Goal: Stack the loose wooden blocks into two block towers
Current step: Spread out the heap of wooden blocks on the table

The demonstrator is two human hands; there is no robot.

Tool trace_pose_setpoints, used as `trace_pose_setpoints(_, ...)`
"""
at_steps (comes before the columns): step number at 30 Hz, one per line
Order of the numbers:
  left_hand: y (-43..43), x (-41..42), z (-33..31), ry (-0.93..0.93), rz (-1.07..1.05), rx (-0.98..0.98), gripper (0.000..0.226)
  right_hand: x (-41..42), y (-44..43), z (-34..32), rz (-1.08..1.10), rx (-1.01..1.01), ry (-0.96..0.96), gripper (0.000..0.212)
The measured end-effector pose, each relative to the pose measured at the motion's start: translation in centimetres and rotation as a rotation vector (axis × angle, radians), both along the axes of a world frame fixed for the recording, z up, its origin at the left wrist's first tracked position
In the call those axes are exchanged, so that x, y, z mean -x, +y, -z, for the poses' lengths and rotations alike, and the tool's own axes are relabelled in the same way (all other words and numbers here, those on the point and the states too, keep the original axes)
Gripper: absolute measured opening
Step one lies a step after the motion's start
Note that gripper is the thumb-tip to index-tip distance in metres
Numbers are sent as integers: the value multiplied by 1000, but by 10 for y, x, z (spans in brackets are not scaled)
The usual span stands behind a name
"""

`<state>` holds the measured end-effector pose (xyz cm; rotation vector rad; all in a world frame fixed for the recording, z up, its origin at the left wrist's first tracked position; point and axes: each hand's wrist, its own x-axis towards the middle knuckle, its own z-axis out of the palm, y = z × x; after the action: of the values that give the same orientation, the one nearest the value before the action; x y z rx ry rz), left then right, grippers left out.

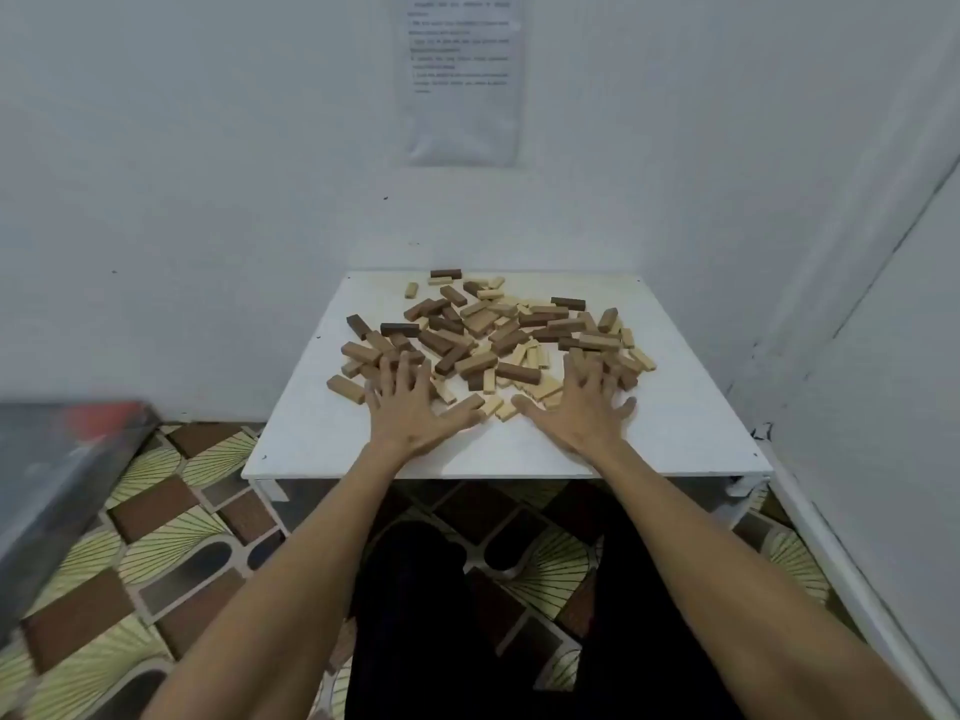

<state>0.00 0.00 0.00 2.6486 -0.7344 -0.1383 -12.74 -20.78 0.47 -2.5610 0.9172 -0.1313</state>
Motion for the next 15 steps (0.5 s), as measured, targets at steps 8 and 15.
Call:
trace_pose_setpoints(8, 11, -13, 18, 7, -139, 0, 141, -12, -31, 17, 170, 58, -32, 137)
trace_pose_setpoints(15, -18, -35, 20, 3, -100, -13, 135, -43, -43, 23, 73, 89, -16, 134)
